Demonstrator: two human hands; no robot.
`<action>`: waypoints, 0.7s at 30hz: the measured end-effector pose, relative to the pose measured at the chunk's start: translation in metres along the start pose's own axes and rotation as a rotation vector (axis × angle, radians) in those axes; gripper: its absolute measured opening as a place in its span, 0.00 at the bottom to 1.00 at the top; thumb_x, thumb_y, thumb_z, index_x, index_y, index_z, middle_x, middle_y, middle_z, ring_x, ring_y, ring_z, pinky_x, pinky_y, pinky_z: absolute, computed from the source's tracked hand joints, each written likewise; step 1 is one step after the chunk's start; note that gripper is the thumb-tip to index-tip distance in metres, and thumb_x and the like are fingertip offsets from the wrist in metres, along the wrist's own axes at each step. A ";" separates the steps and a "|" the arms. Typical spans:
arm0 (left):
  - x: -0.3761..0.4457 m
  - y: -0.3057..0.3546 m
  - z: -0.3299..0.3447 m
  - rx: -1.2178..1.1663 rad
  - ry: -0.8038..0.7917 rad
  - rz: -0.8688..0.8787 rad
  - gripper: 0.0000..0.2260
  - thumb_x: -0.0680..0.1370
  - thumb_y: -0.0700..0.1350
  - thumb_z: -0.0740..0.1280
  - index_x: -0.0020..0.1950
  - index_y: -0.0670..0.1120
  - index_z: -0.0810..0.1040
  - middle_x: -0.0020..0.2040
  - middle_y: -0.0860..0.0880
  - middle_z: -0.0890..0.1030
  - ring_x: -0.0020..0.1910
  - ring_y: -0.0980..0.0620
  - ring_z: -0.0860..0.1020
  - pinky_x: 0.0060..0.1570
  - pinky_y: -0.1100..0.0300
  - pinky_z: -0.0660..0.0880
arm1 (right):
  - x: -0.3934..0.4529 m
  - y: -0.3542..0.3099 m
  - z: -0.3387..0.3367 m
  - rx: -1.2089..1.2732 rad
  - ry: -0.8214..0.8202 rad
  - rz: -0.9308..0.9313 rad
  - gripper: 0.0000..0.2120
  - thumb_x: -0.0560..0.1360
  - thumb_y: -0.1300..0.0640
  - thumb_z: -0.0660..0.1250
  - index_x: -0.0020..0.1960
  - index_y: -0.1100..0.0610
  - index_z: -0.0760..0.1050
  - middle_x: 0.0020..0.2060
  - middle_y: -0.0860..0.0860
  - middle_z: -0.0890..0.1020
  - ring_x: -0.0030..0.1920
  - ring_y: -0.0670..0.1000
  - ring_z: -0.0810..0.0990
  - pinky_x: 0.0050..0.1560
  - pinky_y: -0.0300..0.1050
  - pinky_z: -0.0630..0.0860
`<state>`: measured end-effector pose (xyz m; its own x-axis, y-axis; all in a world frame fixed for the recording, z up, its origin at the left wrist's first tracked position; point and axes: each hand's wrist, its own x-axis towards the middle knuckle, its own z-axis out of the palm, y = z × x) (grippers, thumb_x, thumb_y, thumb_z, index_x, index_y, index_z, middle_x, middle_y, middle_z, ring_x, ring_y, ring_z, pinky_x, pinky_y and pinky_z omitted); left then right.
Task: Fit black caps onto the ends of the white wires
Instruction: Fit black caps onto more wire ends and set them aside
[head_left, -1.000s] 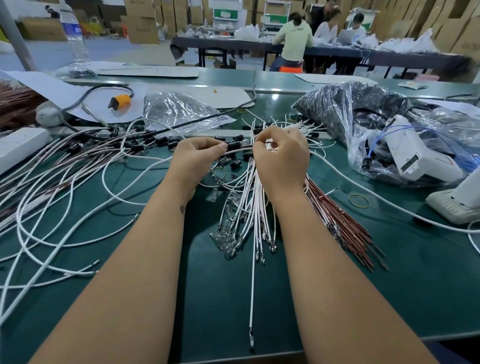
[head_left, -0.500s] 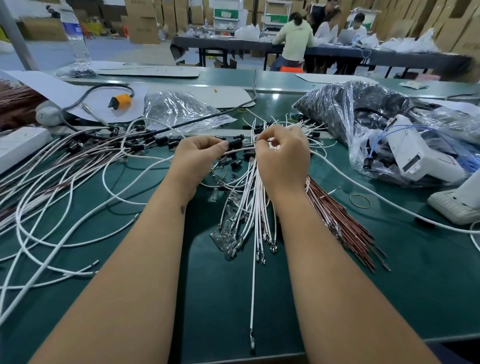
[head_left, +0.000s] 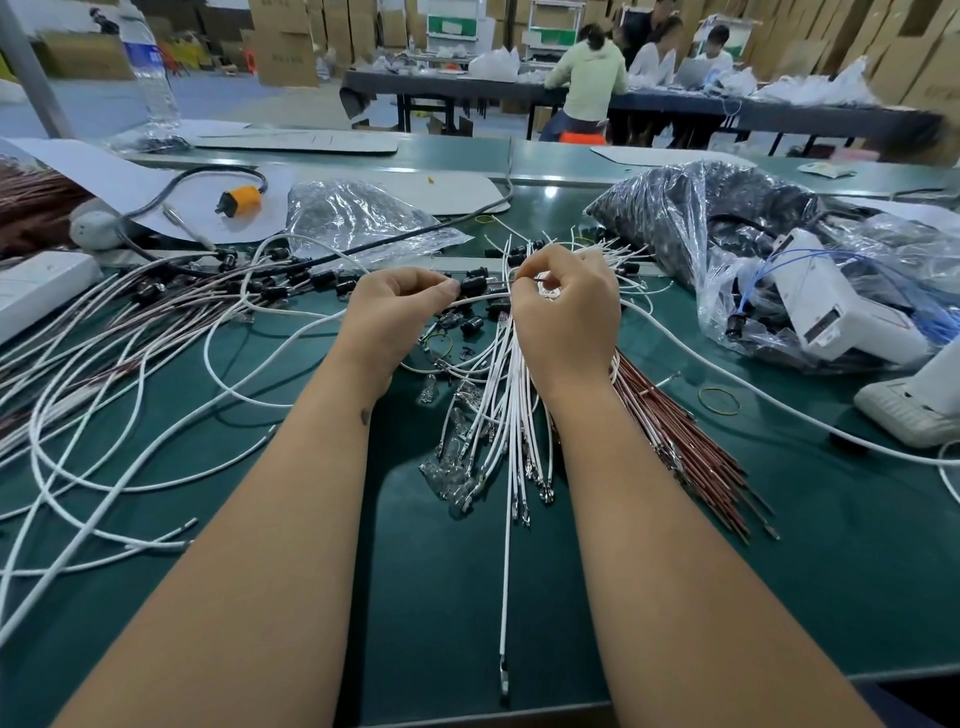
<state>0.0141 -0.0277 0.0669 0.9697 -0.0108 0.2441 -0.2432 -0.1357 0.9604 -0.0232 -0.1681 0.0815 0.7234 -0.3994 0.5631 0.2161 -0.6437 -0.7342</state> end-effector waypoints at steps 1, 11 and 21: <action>0.000 0.001 0.000 -0.001 0.000 0.003 0.06 0.75 0.45 0.71 0.37 0.51 0.81 0.23 0.61 0.74 0.23 0.65 0.70 0.27 0.74 0.67 | 0.000 0.000 0.000 0.001 0.005 0.003 0.05 0.72 0.61 0.66 0.40 0.53 0.79 0.41 0.51 0.74 0.49 0.53 0.73 0.53 0.49 0.71; -0.005 0.005 0.001 0.016 -0.024 0.024 0.07 0.76 0.44 0.71 0.38 0.49 0.80 0.23 0.60 0.72 0.21 0.62 0.69 0.27 0.66 0.69 | 0.000 0.003 0.009 -0.132 -0.120 -0.141 0.09 0.74 0.64 0.64 0.47 0.56 0.82 0.40 0.49 0.71 0.48 0.50 0.69 0.51 0.44 0.67; -0.007 0.006 0.009 0.156 -0.006 0.097 0.06 0.75 0.38 0.69 0.42 0.49 0.81 0.34 0.53 0.80 0.29 0.62 0.74 0.31 0.69 0.72 | -0.002 0.003 0.009 -0.095 -0.192 -0.224 0.18 0.73 0.71 0.61 0.59 0.61 0.78 0.52 0.55 0.81 0.54 0.53 0.76 0.56 0.42 0.71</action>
<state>0.0055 -0.0373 0.0697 0.9420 -0.0374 0.3335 -0.3298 -0.2861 0.8996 -0.0187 -0.1631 0.0749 0.7775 -0.1155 0.6182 0.3288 -0.7632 -0.5562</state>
